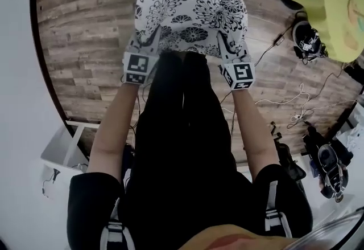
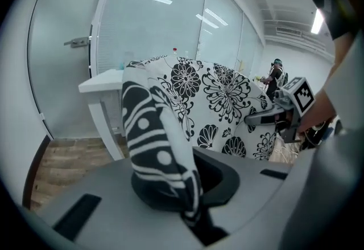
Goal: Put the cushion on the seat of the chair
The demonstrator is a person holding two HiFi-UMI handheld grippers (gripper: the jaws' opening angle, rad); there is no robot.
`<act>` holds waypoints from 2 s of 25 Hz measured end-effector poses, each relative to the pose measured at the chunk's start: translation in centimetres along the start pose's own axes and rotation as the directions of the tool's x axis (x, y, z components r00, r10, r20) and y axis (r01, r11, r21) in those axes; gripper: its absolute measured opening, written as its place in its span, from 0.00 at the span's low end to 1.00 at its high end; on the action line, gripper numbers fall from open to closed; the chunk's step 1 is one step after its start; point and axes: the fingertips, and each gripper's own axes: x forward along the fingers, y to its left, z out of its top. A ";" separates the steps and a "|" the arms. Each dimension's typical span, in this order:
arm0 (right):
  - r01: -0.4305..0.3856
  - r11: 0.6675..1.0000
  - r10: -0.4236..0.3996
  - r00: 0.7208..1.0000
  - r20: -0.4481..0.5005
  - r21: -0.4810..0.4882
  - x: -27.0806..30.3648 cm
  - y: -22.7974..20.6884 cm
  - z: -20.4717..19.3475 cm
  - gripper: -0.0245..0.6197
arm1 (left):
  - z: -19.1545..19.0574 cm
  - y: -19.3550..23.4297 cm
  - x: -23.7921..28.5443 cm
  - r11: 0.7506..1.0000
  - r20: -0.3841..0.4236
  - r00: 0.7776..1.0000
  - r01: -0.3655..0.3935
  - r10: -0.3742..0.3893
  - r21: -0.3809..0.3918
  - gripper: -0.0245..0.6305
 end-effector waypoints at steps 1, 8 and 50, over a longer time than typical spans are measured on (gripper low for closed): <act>-0.006 1.000 0.006 1.000 -0.014 0.015 0.9 -0.2 -1.1 0.12 | -1.1 0.4 1.0 1.000 -0.016 1.000 -0.002 0.002 -0.012 0.08; -0.011 0.995 0.022 0.994 -0.106 0.102 6.1 -1.5 -9.1 0.12 | -8.4 1.8 6.9 0.995 -0.103 0.995 -0.012 0.002 -0.103 0.08; 0.187 0.961 -0.046 0.838 -0.543 0.206 17.0 -9.2 -23.3 0.42 | -21.1 7.4 19.3 0.960 -0.454 0.890 -0.102 -0.029 -0.262 0.32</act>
